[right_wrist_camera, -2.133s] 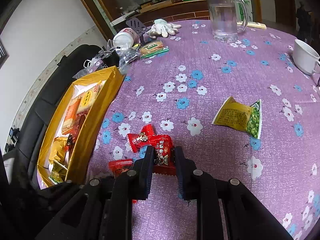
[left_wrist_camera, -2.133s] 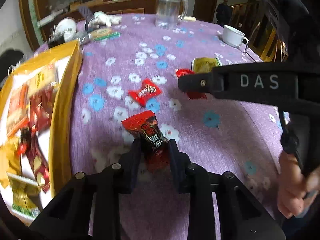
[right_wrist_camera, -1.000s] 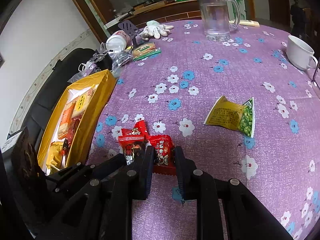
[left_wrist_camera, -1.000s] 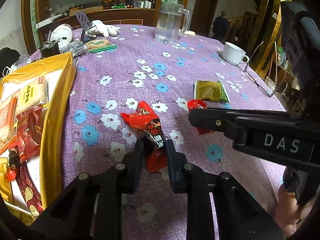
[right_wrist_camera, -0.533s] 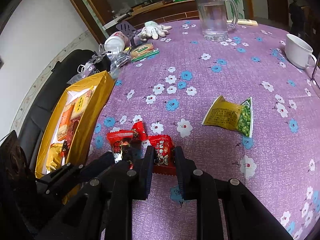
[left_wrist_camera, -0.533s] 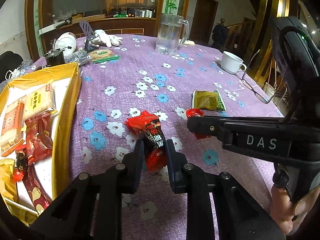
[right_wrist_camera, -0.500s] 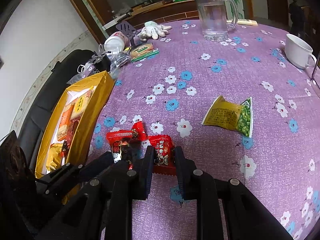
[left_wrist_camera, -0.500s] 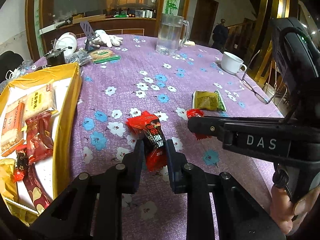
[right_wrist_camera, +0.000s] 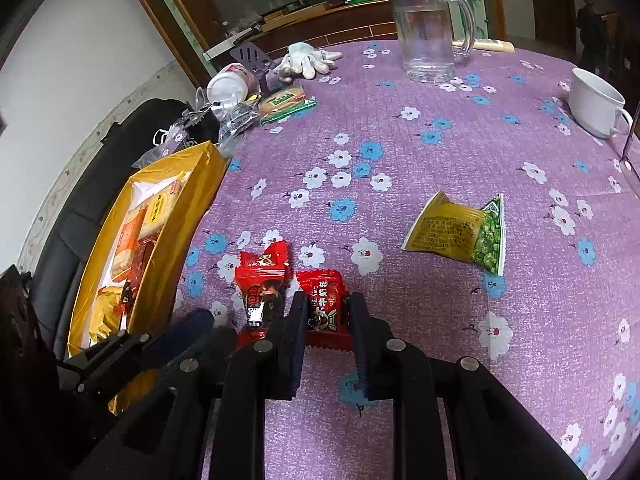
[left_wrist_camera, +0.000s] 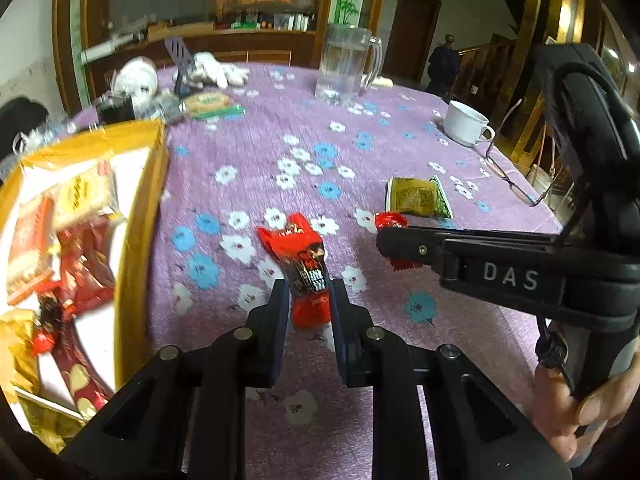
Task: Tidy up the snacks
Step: 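Lift both red candies above the tablecloth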
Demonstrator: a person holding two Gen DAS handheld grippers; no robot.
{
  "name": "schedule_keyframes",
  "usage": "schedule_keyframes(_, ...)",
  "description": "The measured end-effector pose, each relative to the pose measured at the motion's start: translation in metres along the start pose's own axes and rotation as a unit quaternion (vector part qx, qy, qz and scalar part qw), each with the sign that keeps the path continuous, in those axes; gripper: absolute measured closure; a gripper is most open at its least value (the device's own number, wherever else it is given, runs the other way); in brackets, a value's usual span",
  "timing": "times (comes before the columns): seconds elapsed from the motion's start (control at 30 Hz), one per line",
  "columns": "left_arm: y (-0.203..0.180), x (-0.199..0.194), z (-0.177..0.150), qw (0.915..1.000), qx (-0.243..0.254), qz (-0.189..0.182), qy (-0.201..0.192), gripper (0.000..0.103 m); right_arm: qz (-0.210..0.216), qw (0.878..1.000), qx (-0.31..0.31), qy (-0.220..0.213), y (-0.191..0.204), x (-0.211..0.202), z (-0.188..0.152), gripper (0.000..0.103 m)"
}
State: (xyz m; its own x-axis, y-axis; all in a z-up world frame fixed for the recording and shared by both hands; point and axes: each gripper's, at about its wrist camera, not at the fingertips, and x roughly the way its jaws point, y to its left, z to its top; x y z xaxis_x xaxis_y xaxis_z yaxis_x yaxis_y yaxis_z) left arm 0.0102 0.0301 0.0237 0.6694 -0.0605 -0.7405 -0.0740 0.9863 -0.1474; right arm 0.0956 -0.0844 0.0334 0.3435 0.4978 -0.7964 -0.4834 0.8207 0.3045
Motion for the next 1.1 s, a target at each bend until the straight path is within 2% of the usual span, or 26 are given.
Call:
schedule_keyframes(0.13, -0.001, 0.010, 0.006, 0.9996, -0.009, -0.007, 0.025, 0.085, -0.001, 1.000, 0.002, -0.003, 0.000, -0.001, 0.000, 0.081)
schedule_keyframes(0.33, -0.008, 0.029, 0.013, 0.9988, -0.003, 0.004, 0.048, 0.084, -0.002, 1.000, 0.004, -0.005, -0.001, -0.002, 0.001, 0.081)
schedule_keyframes(0.37, -0.009, 0.032, 0.013, 0.9989, 0.000, 0.006, 0.046, 0.082, -0.002, 1.000, 0.004, -0.005, -0.001, -0.002, 0.001, 0.081)
schedule_keyframes(0.57, -0.008, 0.032, 0.012, 0.9994, 0.006, 0.008, 0.033, 0.081, -0.004, 1.000, 0.002, -0.006, 0.000, -0.002, 0.001, 0.081)
schedule_keyframes(0.77, -0.007, 0.029, 0.011, 0.9996, 0.005, 0.008, 0.027, 0.084, -0.005, 1.000, 0.005, -0.007, -0.002, -0.003, 0.001, 0.081)
schedule_keyframes(0.87, -0.004, 0.024, 0.011, 0.9997, -0.002, 0.005, 0.023, 0.089, -0.005, 1.000, 0.006, -0.006, -0.002, -0.002, 0.001, 0.081)
schedule_keyframes(1.1, -0.005, 0.021, 0.009, 0.9997, 0.004, 0.009, 0.023, 0.090, -0.006, 1.000, 0.007, -0.006, -0.003, -0.002, 0.001, 0.081)
